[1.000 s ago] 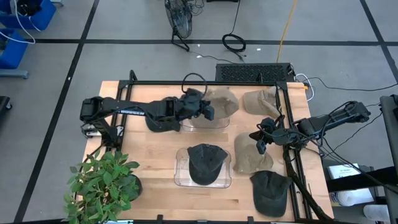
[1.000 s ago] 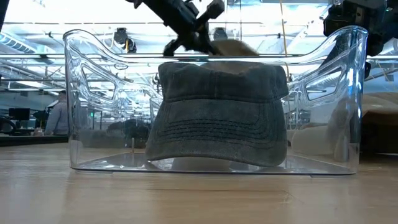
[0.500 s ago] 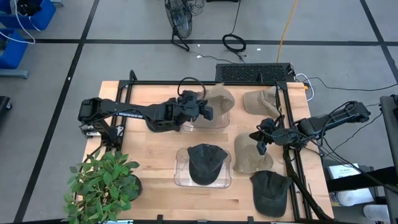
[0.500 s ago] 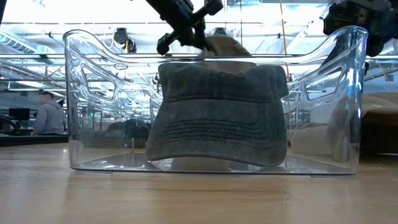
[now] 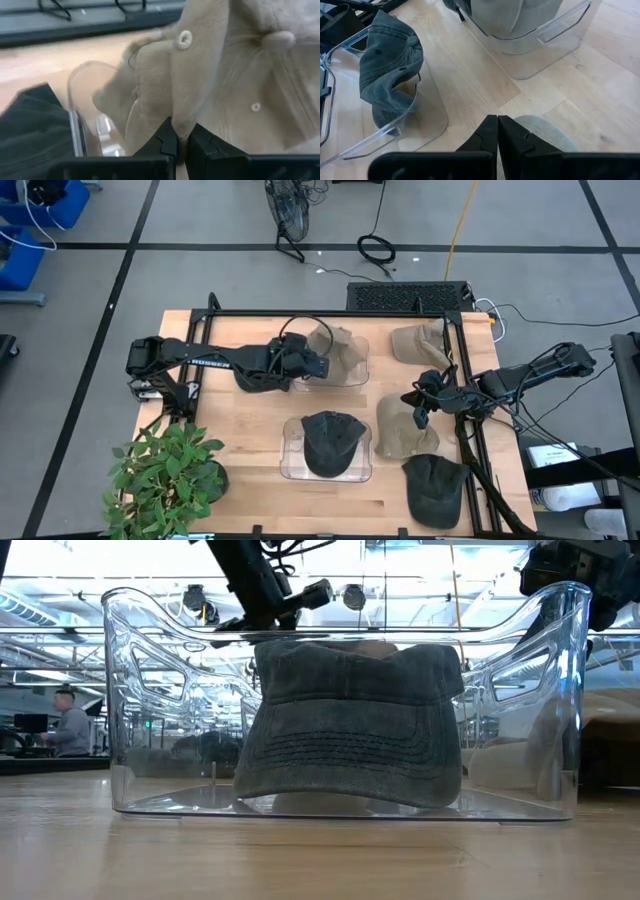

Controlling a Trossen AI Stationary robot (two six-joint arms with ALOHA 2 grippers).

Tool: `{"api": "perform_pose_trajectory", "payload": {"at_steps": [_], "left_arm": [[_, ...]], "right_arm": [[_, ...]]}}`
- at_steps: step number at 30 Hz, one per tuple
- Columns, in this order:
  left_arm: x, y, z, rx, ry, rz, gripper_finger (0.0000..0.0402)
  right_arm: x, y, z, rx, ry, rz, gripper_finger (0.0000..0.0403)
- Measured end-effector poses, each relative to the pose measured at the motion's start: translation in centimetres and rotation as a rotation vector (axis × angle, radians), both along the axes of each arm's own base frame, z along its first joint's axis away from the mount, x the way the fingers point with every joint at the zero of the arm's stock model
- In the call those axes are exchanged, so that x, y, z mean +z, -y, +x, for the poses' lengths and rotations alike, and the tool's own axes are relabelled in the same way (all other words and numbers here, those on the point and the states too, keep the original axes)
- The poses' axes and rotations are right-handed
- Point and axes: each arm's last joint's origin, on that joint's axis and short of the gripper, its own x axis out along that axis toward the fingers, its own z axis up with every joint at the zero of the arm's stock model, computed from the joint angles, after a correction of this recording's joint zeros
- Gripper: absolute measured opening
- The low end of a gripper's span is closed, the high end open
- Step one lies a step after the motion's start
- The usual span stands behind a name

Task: Pick & Place hat
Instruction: Put the brown cap into the top transparent bin

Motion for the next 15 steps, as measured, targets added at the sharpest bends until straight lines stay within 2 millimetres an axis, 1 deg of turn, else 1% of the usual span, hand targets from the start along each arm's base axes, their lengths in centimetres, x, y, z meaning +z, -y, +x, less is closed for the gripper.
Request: {"api": "perform_pose_trajectory", "payload": {"at_steps": [5, 8, 11, 15], "left_arm": [[-0.7, 0.12, 0.1, -0.079, -0.072, -0.024, 0.0022], [-0.8, 0.15, -0.11, -0.092, -0.105, -0.02, 0.0032], [-0.96, 0.11, -0.36, -0.09, -0.137, -0.022, 0.0059], [-0.96, -0.2, -0.39, -0.081, -0.136, -0.023, 0.0117]], "right_arm": [[0.09, -0.02, 0.07, 0.009, 0.009, -0.01, 0.0001], [0.22, -0.06, 0.17, 0.009, 0.026, -0.004, 0.0001], [0.36, -0.1, 0.28, 0.009, 0.044, 0.001, 0.0001], [0.49, -0.12, 0.38, 0.012, 0.06, 0.001, 0.0001]]}}
